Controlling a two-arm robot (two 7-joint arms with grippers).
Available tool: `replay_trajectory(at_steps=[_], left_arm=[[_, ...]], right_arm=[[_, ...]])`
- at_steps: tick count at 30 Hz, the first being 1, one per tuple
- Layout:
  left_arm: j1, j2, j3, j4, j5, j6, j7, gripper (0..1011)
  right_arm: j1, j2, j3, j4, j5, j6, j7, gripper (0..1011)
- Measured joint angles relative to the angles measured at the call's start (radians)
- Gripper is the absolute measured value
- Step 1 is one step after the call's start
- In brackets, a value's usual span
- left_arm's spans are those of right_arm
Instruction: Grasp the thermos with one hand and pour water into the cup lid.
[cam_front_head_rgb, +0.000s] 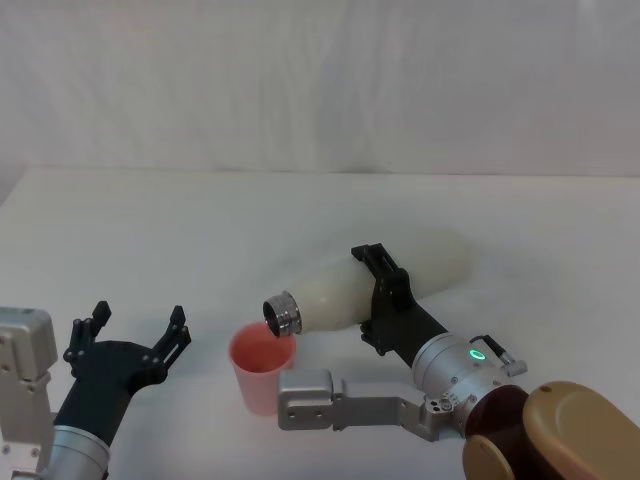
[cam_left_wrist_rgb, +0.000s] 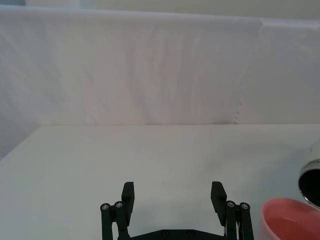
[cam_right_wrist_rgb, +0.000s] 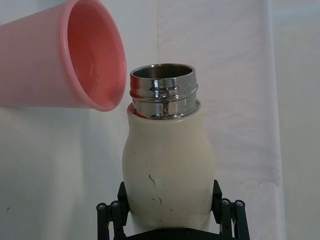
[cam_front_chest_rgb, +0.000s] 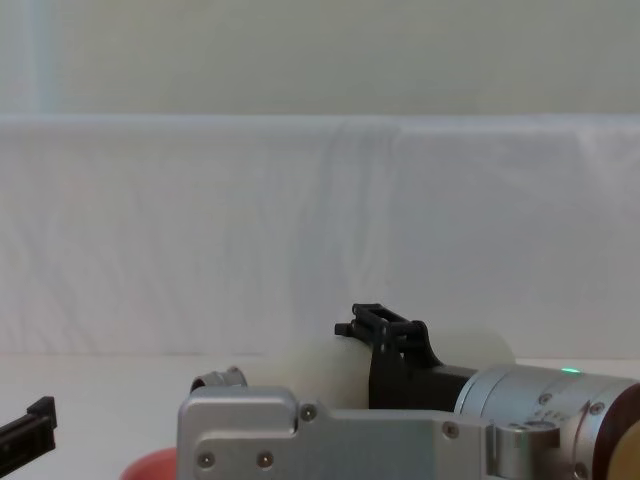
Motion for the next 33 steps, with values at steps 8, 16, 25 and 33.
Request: replay_trajectory(at_steps=[8, 16, 25, 33], left_arm=[[0.0, 0.0, 0.0, 0.0, 0.0, 0.0, 0.0, 1001], [0.0, 0.0, 0.0, 0.0, 0.0, 0.0, 0.0, 1001], [0.0, 0.0, 0.0, 0.0, 0.0, 0.0, 0.0, 1001], [0.0, 0.0, 0.0, 0.0, 0.0, 0.0, 0.0, 1001]], right_arm=[[0.002, 0.002, -0.004, 0.0, -0.011, 0.002, 0.001, 958], [0.007, 0.004, -0.013, 0.0, -0.033, 0.007, 0.002, 958], [0.01, 0.003, -0.019, 0.002, -0.049, 0.011, 0.004, 958], [0.01, 0.003, -0.019, 0.002, -0.054, 0.012, 0.005, 958]])
